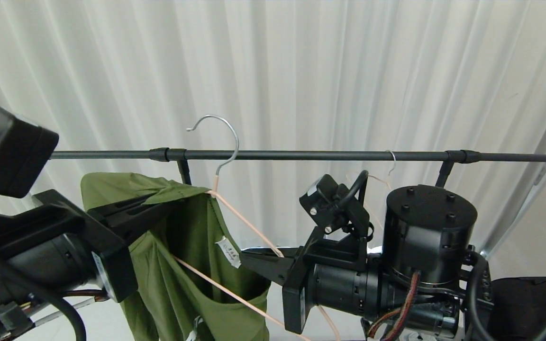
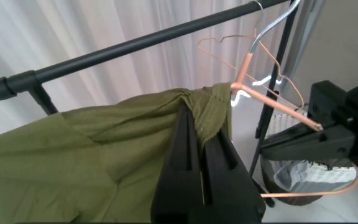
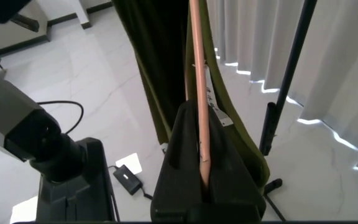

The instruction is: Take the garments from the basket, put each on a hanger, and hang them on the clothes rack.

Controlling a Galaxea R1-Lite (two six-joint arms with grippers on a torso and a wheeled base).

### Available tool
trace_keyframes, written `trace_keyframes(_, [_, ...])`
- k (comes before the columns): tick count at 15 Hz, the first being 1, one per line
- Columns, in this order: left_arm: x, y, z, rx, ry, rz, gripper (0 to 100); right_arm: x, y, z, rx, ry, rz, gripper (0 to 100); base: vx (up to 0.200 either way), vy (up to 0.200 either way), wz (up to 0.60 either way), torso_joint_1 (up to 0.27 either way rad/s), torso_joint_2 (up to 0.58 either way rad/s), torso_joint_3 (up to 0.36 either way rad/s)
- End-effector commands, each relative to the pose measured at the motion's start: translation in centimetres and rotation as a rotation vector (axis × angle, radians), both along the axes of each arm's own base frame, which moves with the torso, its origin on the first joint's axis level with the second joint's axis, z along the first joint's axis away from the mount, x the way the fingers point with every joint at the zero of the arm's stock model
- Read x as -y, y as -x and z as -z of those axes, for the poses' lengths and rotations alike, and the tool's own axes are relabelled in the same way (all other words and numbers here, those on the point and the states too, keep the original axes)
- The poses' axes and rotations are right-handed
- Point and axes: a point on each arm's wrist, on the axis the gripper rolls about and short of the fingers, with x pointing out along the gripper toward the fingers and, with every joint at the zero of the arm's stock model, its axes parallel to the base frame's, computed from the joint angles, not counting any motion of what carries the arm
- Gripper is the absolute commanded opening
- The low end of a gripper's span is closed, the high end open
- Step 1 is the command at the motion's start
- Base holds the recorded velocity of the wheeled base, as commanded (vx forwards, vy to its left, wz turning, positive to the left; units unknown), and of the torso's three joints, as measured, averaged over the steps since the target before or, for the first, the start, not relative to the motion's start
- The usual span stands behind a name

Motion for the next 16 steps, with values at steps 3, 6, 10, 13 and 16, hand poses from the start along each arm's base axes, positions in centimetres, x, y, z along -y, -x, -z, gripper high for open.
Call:
trace_keyframes(3, [-0.57,0.63,1.0,0.034,-0.096,0.013,0,0.57,0.13,-1.28,0.026,-0.041,0.005,0,0.0,0.0,0.0,0.0,0.0,0.0])
trace_keyframes(6, [-0.53,0.57,1.0,0.036,-0.102,0.009,0,0.78,0.02,-1.45,0.029,-0.046,0.011,0,0.0,0.0,0.0,0.0,0.0,0.0])
trace_keyframes(10, [-0.59,0.63,1.09,0.034,-0.103,0.01,0,0.78,0.02,-1.47,0.03,-0.048,0.011,0,0.0,0.0,0.0,0.0,0.0,0.0])
trace_keyframes(13, [-0.59,0.67,1.07,0.036,-0.103,0.013,0,0.78,0.01,-1.48,0.051,-0.044,0.009,0,0.0,0.0,0.0,0.0,0.0,0.0])
trace_keyframes(16, [-0.53,0.68,1.09,0.037,-0.107,0.021,100,0.76,0.01,-1.52,0.058,-0.043,0.008,0,0.0,0.0,0.0,0.0,0.0,0.0])
